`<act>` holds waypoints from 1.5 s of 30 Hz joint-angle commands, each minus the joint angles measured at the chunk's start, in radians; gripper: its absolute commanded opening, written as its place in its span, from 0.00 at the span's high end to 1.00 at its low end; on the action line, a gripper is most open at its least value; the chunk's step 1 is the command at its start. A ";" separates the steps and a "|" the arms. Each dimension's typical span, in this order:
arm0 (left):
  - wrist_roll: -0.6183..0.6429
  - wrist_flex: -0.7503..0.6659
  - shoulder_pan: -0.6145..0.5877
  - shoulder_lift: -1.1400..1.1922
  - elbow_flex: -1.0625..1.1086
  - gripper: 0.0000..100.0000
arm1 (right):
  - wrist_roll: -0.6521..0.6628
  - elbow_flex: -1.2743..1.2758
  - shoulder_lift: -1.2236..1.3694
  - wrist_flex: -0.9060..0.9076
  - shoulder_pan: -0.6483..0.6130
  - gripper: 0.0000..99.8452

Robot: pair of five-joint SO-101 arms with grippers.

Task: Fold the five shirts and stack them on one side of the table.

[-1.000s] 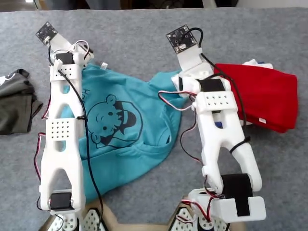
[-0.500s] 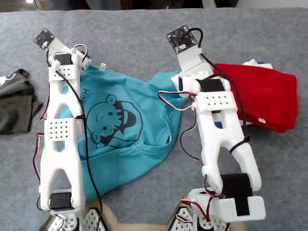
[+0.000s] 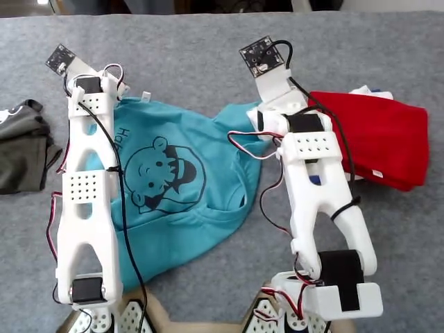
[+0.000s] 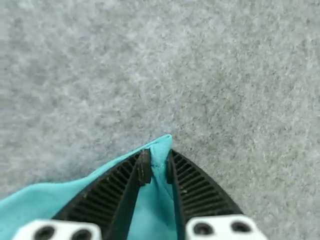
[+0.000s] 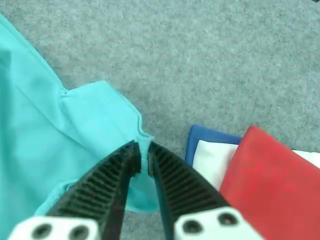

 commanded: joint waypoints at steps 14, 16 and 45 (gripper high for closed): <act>-0.325 0.133 -0.065 -0.117 -0.260 0.97 | -0.060 -0.153 -0.099 0.133 0.005 0.99; -0.361 0.181 -0.082 -0.210 -0.259 0.97 | -0.068 -0.220 -0.148 0.203 0.005 0.99; -0.701 0.508 -0.099 -1.470 -0.257 0.97 | -0.362 -1.198 -0.467 0.376 0.055 0.99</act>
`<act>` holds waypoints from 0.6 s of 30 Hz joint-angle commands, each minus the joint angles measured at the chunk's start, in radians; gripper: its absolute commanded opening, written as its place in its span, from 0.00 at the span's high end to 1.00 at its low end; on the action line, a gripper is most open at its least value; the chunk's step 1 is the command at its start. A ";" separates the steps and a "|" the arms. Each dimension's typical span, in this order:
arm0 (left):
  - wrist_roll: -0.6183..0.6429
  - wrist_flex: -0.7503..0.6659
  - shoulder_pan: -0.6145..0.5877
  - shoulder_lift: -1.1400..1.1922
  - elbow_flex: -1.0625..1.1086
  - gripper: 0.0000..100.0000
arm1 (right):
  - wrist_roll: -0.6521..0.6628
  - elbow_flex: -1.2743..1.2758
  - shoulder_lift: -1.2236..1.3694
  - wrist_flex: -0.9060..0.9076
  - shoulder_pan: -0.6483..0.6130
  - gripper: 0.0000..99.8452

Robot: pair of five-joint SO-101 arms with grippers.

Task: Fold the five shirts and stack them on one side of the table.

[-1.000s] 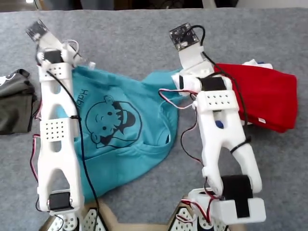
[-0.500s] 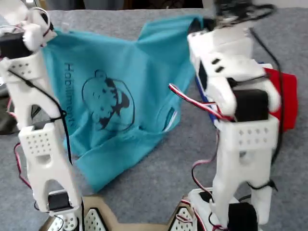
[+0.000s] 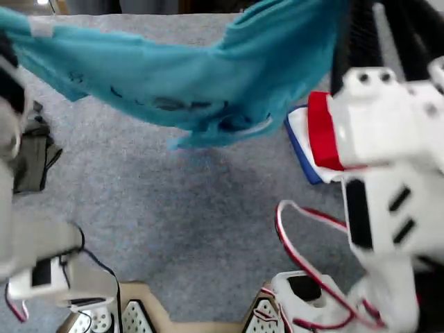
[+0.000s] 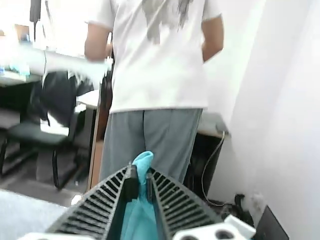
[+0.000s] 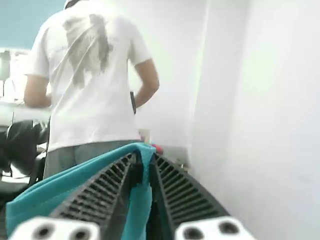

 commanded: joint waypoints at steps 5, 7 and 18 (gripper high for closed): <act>-0.058 0.012 -0.012 -0.261 -0.008 0.97 | -0.011 -0.248 0.001 0.044 0.137 0.99; -0.058 0.012 -0.012 -0.298 -0.007 0.97 | -0.011 -0.237 0.001 0.041 0.160 0.99; -0.057 0.015 -0.012 -0.315 -0.007 0.97 | -0.011 -0.223 -0.008 0.098 0.163 0.99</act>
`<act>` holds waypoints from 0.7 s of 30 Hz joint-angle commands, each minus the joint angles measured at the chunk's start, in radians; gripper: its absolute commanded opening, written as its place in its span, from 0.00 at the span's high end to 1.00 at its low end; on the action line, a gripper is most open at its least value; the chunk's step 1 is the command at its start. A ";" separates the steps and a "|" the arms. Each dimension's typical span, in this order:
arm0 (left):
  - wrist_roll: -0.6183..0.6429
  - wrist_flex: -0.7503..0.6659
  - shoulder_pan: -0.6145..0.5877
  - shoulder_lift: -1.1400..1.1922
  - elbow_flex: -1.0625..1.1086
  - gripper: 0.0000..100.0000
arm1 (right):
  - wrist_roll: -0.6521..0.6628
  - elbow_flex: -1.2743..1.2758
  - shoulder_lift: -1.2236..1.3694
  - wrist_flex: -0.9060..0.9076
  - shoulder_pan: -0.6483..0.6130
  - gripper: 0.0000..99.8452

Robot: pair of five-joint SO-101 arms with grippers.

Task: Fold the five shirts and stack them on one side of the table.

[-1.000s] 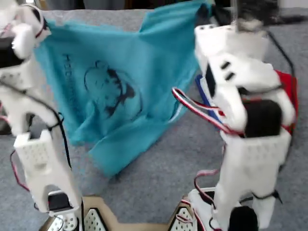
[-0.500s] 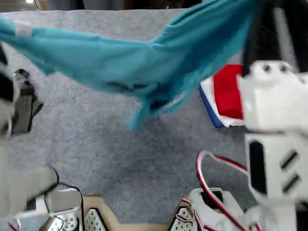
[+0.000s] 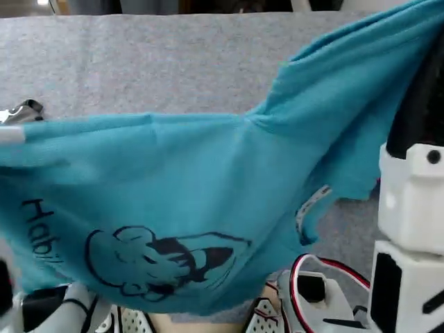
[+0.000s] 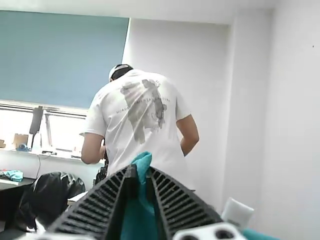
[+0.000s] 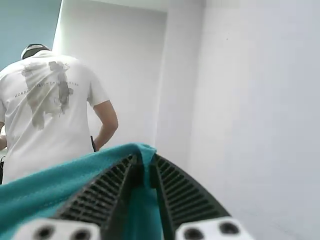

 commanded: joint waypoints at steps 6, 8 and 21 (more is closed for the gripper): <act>-0.015 0.011 -0.008 -0.083 0.183 0.97 | -0.011 -0.035 0.008 0.017 0.006 0.99; -0.014 0.011 -0.008 -0.155 0.320 0.97 | -0.011 -0.045 0.008 0.018 0.006 0.99; -0.018 0.003 -0.007 -0.617 0.851 0.97 | -0.011 -0.050 -0.030 0.054 0.011 0.99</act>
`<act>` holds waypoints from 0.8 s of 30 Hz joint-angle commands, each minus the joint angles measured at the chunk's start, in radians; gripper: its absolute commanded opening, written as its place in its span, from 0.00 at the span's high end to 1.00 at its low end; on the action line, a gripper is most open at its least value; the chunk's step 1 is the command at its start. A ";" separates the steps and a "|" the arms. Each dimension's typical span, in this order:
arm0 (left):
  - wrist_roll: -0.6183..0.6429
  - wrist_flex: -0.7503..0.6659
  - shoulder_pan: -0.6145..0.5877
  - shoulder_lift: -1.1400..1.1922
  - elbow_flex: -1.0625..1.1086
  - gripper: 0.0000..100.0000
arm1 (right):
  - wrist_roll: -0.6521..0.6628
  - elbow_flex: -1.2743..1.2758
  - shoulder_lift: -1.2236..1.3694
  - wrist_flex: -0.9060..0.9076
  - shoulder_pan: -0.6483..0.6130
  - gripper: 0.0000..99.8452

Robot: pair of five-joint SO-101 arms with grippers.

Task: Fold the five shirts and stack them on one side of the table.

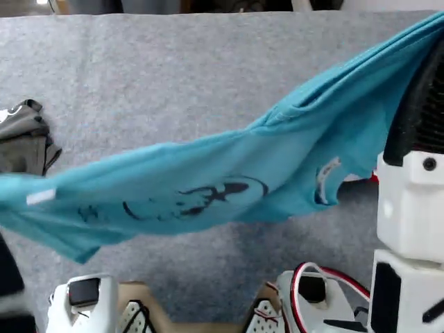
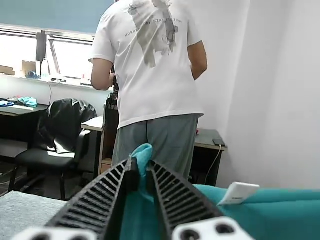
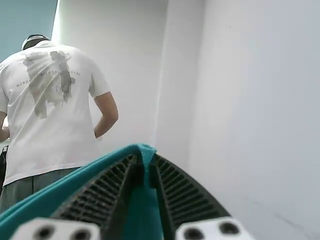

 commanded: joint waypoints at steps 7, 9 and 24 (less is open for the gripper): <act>-0.008 0.000 -0.001 -0.077 0.191 0.97 | -0.002 0.028 -0.002 -0.028 0.012 0.99; -0.008 -0.025 -0.001 -0.072 0.260 0.97 | -0.002 0.065 0.022 -0.049 0.009 0.99; -0.003 -1.485 -0.007 0.015 1.626 0.97 | 0.163 0.687 0.406 -0.608 -0.215 0.99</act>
